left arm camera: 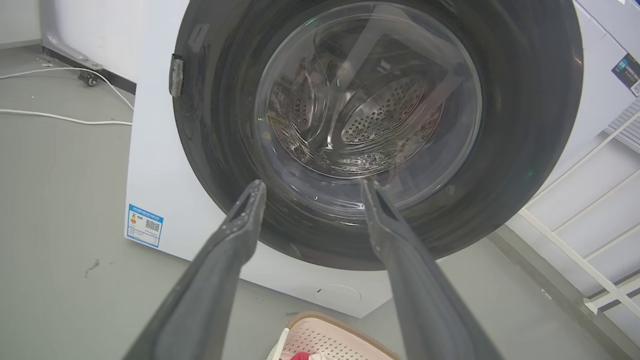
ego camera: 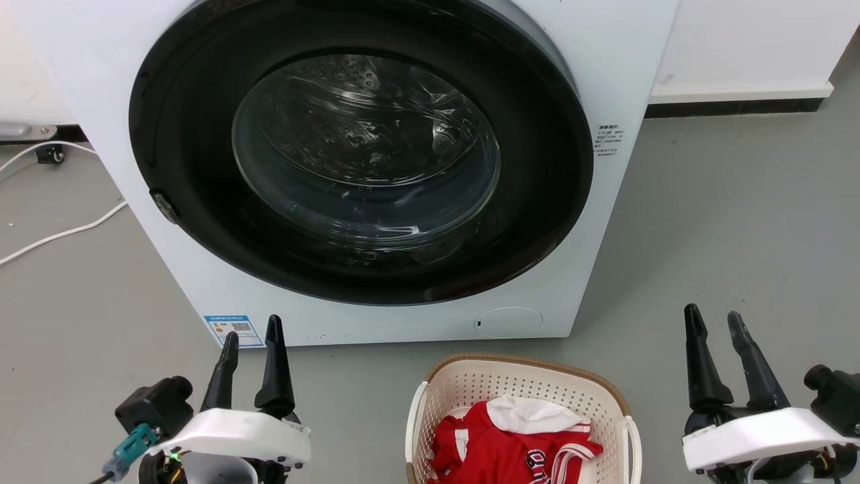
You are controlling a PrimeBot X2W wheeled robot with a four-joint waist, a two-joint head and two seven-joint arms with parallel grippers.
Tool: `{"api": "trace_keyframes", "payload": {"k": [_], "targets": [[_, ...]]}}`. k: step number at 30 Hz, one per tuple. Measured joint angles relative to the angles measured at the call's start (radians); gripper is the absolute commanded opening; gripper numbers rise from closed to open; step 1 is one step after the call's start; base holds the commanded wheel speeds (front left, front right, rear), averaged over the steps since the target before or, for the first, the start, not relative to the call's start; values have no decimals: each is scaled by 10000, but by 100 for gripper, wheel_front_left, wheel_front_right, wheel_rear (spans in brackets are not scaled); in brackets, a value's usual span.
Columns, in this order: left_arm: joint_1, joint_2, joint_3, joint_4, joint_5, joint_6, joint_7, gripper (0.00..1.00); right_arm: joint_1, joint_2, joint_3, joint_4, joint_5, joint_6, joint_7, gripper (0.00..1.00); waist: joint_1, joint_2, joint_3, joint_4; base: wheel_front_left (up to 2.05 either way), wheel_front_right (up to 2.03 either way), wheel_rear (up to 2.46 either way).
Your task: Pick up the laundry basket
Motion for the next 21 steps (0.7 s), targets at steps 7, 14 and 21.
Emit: {"api": "trace_keyframes", "payload": {"k": [7, 14, 21], "targets": [[39, 13, -109, -71, 769, 88, -182, 100, 44, -2, 138, -309, -736, 0, -199, 100, 0, 0, 14, -5, 0, 0, 0], [83, 21, -219, -144, 1463, 130, -374, 100, 168, -2, 148, -454, -1421, 0, -384, 100, 0, 0, 22, -7, 0, 0, 0], [168, 21, -299, -180, 2063, 130, -533, 100, 231, -4, 86, -577, -1883, 0, -525, 100, 0, 0, 27, -25, 0, 0, 0]]}}
